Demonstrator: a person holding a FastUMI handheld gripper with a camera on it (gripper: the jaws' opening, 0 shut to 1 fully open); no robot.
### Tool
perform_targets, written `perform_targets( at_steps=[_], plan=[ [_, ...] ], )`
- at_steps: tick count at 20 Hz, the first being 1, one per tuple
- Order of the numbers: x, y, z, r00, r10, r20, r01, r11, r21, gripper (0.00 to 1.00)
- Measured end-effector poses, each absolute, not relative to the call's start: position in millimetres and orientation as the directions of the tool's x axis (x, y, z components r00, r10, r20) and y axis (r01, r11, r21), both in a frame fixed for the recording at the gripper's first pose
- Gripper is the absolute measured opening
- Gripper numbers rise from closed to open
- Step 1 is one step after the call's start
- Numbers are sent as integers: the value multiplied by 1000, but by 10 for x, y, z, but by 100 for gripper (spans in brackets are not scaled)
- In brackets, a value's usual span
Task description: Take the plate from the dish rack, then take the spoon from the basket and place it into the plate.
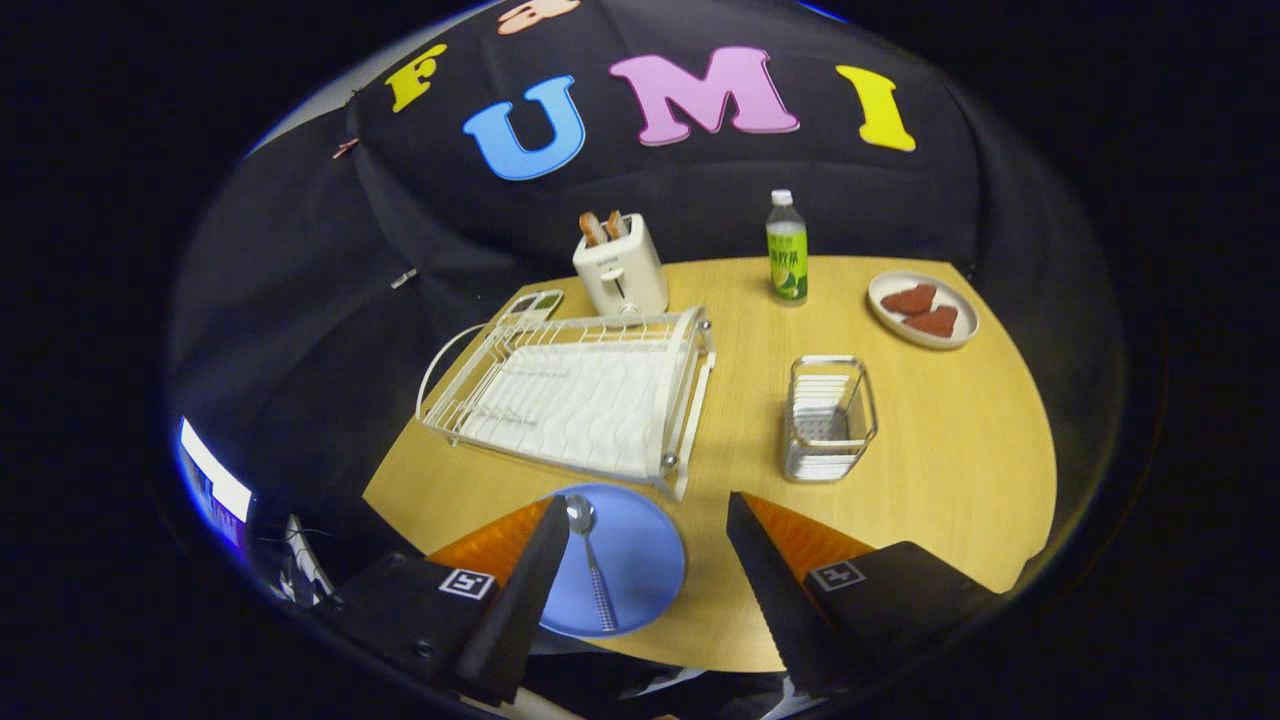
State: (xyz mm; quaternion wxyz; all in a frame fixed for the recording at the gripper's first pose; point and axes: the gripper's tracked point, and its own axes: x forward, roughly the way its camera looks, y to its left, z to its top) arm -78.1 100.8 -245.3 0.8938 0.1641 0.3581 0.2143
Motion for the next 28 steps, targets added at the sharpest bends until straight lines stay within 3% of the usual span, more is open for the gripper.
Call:
perform_targets(
  at_steps=[6,12,23,28],
  plan=[
    [-293,264,-1670,820,349,-453,-219,924,314,99],
    [-133,-522,-1111,916,208,-343,-156,973,173,99],
    [-147,-1648,-711,968,66,-243,-44,995,92,96],
    [-191,-1921,-600,975,61,-213,-39,994,105,96]
  ],
)
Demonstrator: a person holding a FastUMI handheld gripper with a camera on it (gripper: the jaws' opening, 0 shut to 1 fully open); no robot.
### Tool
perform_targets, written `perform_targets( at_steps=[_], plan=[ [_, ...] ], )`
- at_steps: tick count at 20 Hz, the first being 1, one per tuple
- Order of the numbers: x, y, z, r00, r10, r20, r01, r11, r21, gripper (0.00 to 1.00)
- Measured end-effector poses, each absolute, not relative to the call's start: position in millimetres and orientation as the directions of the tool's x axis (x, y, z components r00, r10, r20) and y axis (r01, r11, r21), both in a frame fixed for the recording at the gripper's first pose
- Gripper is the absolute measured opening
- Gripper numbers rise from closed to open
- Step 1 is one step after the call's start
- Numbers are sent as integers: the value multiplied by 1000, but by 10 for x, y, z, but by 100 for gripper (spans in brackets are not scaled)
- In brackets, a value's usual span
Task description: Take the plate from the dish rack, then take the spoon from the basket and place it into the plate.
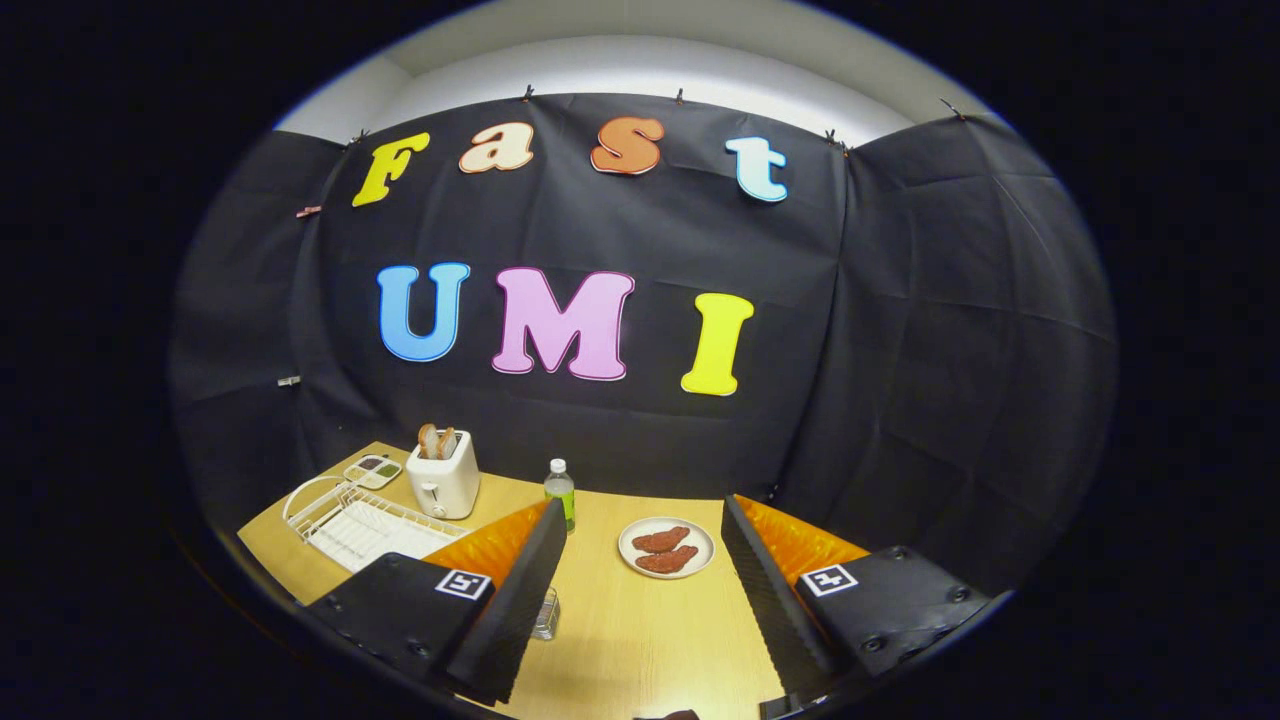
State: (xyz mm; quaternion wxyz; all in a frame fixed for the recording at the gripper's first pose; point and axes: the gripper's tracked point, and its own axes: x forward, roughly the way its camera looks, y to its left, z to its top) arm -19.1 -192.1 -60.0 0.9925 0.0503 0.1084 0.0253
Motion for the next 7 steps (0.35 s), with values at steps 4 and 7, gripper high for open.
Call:
perform_targets(
  at_steps=[4,7],
  plan=[
    [-133,-2068,-601,976,67,-205,-50,995,85,96],
    [-134,-2124,-568,978,82,-190,-61,991,116,96]
  ],
)
